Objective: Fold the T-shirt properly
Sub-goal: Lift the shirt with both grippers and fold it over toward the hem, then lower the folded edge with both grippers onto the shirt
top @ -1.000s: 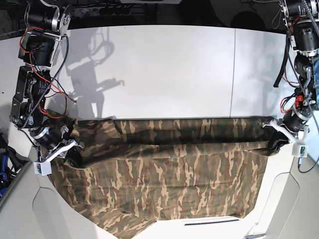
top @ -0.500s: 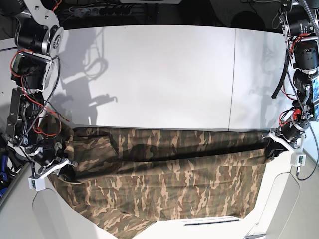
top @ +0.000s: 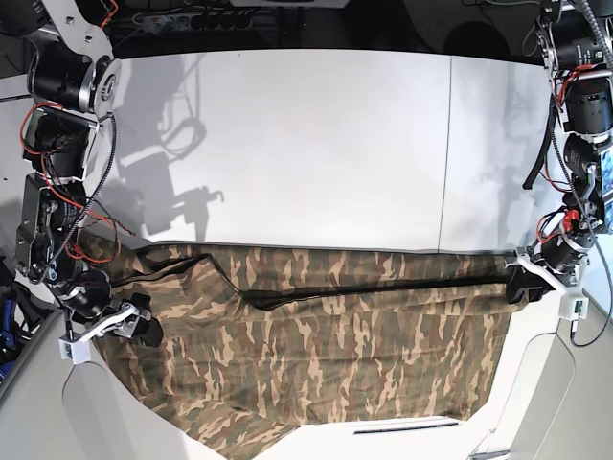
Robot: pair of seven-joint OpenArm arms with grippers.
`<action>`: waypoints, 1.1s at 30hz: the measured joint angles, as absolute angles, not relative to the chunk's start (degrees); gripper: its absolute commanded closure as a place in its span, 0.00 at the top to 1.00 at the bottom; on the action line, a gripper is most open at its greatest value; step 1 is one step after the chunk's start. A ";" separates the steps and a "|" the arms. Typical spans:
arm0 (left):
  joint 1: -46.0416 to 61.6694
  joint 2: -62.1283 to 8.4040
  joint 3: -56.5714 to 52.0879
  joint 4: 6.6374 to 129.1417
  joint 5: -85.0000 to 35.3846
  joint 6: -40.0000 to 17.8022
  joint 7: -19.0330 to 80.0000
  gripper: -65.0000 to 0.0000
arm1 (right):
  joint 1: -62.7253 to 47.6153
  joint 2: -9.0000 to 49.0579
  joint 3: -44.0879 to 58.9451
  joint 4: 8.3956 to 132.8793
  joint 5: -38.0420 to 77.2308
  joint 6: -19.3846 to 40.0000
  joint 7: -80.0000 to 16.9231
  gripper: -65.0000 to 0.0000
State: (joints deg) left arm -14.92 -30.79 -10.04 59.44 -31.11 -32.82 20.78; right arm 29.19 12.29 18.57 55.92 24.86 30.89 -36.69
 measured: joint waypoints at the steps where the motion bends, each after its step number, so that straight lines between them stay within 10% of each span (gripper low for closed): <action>1: -14.92 -30.79 -10.15 59.44 -31.11 -32.80 20.75 0.51 | 29.19 12.45 18.57 55.92 24.86 30.89 -37.50 0.65; 33: -13.02 -31.27 -16.25 59.44 -37.82 -28.29 27.88 0.61 | 17.47 15.38 42.74 56.36 33.76 31.53 -45.39 0.65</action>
